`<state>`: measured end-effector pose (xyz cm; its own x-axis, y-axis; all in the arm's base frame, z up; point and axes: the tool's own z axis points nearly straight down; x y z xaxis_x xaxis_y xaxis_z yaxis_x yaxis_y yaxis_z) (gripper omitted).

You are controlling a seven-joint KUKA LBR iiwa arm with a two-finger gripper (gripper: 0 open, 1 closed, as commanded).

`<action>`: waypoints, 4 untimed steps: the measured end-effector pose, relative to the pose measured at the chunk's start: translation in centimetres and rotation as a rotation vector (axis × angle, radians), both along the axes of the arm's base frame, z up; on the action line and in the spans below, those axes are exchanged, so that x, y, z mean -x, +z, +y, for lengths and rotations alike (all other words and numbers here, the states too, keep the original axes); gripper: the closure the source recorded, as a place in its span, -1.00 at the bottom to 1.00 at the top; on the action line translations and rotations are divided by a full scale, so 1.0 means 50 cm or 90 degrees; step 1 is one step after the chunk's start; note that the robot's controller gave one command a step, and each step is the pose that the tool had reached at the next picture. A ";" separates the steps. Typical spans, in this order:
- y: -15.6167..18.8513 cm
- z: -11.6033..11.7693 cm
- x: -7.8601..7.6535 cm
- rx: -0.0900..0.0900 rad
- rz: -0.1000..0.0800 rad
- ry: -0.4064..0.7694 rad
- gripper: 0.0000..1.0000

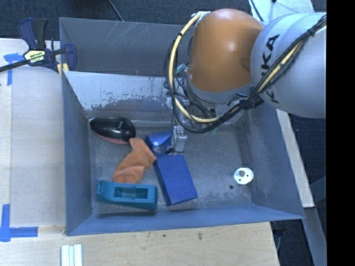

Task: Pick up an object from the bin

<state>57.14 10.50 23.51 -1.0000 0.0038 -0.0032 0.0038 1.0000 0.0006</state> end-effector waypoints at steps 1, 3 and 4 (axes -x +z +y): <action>0.000 0.000 0.000 0.000 0.000 0.000 -1.00; -0.172 0.021 -0.023 0.000 0.000 0.007 -1.00; -0.234 0.009 0.017 0.000 0.000 0.031 -1.00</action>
Offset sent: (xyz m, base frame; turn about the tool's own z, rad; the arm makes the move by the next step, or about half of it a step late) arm 0.0287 0.0199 -0.0830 -0.0033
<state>56.28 10.96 11.83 -0.9990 -0.0455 -0.0032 -0.0456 0.9990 0.0002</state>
